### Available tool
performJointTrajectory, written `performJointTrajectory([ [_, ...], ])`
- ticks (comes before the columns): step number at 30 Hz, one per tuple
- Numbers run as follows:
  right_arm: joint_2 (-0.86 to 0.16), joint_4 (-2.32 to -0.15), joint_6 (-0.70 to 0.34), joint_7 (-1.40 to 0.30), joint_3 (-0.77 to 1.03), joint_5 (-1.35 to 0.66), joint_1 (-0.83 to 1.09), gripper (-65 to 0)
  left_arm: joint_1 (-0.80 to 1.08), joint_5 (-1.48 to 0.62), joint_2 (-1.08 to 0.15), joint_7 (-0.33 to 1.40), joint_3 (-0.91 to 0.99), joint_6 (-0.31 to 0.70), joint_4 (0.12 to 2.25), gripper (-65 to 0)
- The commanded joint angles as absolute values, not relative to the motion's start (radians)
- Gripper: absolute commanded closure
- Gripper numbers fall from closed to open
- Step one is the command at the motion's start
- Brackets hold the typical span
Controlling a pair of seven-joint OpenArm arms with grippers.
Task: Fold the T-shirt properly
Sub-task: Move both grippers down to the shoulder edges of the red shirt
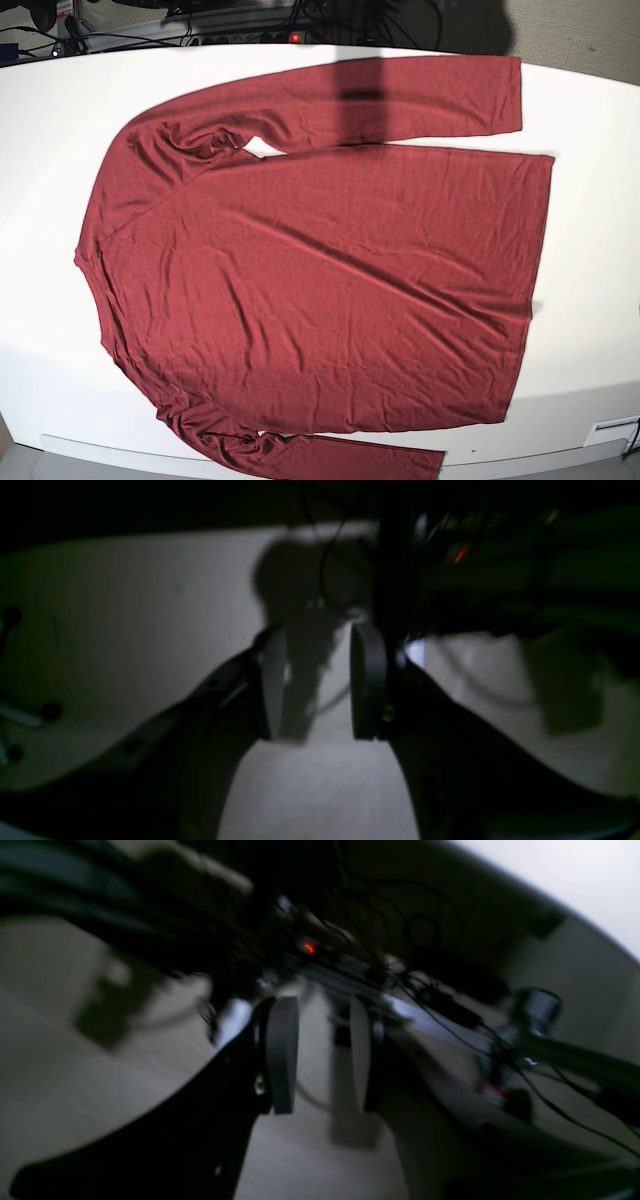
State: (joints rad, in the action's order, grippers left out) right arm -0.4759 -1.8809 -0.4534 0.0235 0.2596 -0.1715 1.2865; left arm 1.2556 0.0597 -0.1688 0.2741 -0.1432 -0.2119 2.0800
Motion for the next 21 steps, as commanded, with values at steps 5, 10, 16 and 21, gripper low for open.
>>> performJointTrajectory([
  [5, -0.482, -2.004, -0.464, 0.044, 0.336, -0.218, 1.288, -19.1, 1.282, 0.192, -0.171, 0.286, -0.143, -0.221, 2.284, -21.6],
  [10, -0.482, -2.096, -0.463, 0.044, 0.382, -0.217, 1.158, -19.1, 1.200, 0.239, -0.196, 0.303, -0.143, -0.217, 2.356, -21.6],
  [16, -0.481, -2.123, -0.459, 0.052, 0.381, -0.216, 0.938, -19.1, 1.031, 0.255, -0.270, 0.302, -0.143, -0.217, 2.356, -21.5],
  [21, -0.479, -2.123, -0.459, 0.052, 0.381, -0.162, 0.801, -19.1, 0.901, 0.398, -0.288, 0.271, -0.143, -0.201, 2.356, -21.5],
])
